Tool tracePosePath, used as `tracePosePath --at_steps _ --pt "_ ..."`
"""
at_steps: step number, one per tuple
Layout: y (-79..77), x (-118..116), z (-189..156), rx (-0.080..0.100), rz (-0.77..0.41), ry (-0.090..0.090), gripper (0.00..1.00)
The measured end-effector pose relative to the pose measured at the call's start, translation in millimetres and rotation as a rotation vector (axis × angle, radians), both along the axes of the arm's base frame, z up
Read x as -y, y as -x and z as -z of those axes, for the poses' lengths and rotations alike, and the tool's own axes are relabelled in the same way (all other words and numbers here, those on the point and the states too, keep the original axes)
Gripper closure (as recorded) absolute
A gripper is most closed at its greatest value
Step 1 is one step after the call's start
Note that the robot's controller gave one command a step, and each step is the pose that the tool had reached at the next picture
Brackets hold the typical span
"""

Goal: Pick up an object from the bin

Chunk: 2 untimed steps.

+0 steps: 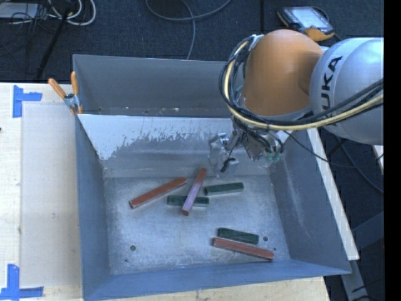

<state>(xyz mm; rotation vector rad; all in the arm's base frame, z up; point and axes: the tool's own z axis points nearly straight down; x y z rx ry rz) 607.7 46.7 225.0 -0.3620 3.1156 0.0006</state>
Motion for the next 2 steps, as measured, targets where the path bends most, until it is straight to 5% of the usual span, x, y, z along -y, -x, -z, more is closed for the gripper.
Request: tracePosePath --at_steps 1,2 --pt "0.7 0.0 1.2 -0.003 -0.001 0.001 0.00" --pt "0.7 0.0 1.2 -0.003 -0.001 0.001 0.00"
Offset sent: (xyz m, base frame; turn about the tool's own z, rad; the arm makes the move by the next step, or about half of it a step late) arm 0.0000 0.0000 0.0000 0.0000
